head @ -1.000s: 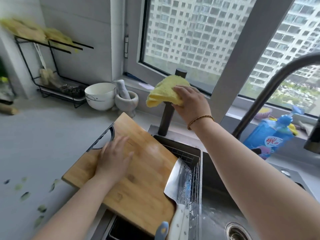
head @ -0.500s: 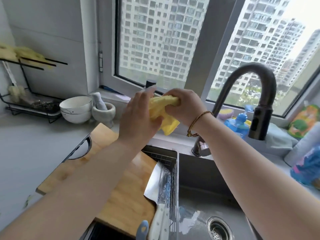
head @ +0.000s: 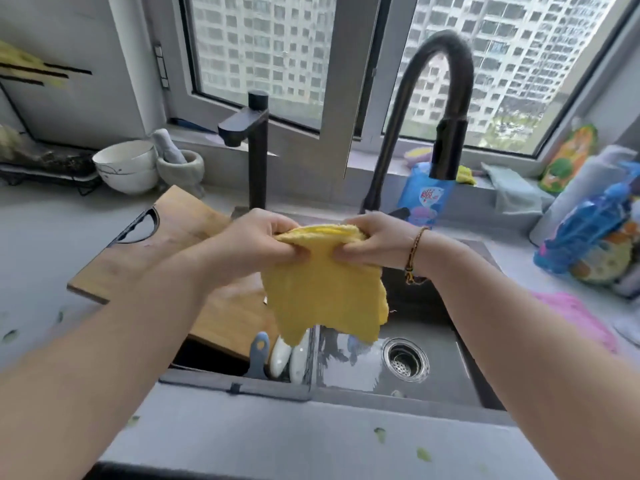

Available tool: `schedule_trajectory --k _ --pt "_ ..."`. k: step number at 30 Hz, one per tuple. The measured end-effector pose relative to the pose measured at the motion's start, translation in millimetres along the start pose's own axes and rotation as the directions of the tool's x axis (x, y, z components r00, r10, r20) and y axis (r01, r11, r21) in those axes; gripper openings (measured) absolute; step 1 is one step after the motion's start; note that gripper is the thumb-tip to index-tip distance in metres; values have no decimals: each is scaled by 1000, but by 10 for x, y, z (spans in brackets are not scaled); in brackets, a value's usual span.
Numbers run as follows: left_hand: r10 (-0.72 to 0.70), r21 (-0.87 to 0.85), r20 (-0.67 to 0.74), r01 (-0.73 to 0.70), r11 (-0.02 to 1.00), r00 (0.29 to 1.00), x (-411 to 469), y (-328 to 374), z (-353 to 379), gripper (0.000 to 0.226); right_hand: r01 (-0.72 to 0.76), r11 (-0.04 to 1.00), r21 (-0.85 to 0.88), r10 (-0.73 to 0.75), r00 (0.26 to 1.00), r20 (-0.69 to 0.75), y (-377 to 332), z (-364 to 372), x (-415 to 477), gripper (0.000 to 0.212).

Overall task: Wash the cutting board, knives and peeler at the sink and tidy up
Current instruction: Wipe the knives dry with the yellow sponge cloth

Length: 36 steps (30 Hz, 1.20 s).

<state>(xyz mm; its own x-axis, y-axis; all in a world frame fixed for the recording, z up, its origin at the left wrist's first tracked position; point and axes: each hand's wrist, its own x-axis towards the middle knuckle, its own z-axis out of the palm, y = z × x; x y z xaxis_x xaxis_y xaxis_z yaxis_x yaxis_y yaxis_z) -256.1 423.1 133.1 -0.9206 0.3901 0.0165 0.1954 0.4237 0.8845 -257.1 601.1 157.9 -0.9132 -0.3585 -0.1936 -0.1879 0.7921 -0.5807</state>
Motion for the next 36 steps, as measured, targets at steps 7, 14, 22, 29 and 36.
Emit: schedule_trajectory --k 7,14,22,29,36 --pt "-327 -143 348 395 908 878 -381 -491 257 21 -175 963 206 91 928 362 299 583 -226 30" --pt "-482 178 143 457 872 865 -401 -994 677 5 -171 970 -170 211 945 250 537 1262 -56 22" --pt "68 569 -184 50 821 981 -598 -1124 826 15 -36 973 -229 40 999 13 729 1485 -77 26" --pt "387 479 26 -352 804 922 -1201 -1435 1085 21 331 874 -356 -406 899 -162 953 1767 -617 25" --pt "267 500 143 -302 812 953 -1348 -1515 1107 60 339 866 -366 -370 929 -14 1087 1951 -857 40"
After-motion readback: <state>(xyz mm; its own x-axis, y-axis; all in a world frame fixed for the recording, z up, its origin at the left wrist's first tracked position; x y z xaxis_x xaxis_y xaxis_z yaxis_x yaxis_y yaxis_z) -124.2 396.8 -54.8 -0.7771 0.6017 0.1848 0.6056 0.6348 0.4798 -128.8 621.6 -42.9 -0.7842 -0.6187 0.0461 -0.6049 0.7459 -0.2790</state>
